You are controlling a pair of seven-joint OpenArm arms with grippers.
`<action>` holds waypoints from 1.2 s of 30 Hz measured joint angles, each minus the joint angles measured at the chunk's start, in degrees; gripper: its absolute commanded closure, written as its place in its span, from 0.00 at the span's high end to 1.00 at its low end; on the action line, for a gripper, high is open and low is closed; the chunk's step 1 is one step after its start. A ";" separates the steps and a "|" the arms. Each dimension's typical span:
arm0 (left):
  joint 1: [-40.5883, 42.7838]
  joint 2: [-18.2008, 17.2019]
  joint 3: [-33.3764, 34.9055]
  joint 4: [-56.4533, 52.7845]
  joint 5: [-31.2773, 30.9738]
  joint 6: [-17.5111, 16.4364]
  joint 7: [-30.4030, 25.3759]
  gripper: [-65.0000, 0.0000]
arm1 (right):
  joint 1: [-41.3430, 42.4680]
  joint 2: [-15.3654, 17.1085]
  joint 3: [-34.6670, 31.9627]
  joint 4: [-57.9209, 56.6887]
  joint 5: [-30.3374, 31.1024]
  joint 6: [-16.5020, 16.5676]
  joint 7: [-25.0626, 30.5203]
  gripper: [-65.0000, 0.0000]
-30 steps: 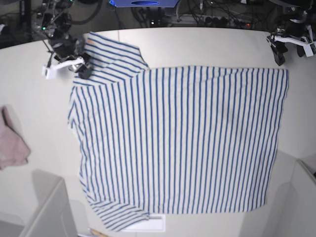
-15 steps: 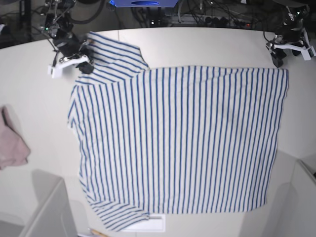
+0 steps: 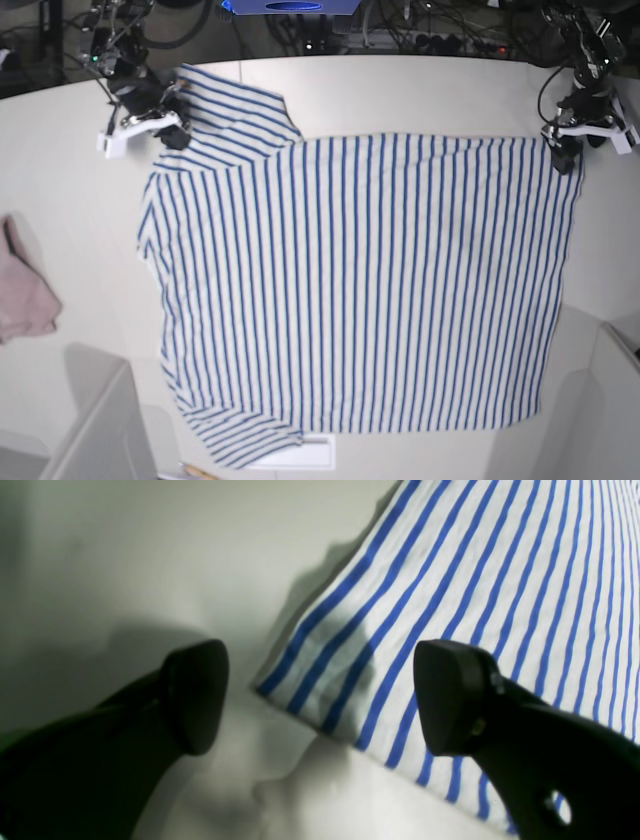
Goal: Fold the T-shirt properly
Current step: 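Lower both grippers onto the shirt's shoulder corners and close them, then lift the shoulder corners and fold them toward the hem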
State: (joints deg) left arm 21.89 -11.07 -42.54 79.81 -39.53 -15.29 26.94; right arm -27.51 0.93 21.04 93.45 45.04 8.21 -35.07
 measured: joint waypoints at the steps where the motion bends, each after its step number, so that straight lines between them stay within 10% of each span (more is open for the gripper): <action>1: -0.48 0.33 0.00 -0.37 0.00 0.00 -0.50 0.86 | 0.02 0.00 0.00 0.02 0.00 0.00 -0.02 0.00; 14: -1.14 2.29 3.23 -0.63 -0.94 -0.87 -3.67 0.85 | 0.15 1.73 -0.17 -0.02 0.24 0.02 -1.01 0.00; 24: -2.78 2.99 3.58 -1.09 -1.29 -0.61 0.31 0.00 | 0.15 1.55 -0.15 -0.04 0.26 0.02 -0.94 0.00; 36: 2.25 3.15 4.02 3.48 -1.01 -0.61 1.11 0.00 | -2.47 1.27 -0.15 4.42 -1.92 -1.68 -2.51 0.00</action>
State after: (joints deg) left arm 24.14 -7.92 -38.52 83.29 -40.53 -15.90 28.05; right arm -29.98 2.20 20.88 97.86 43.11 6.52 -37.58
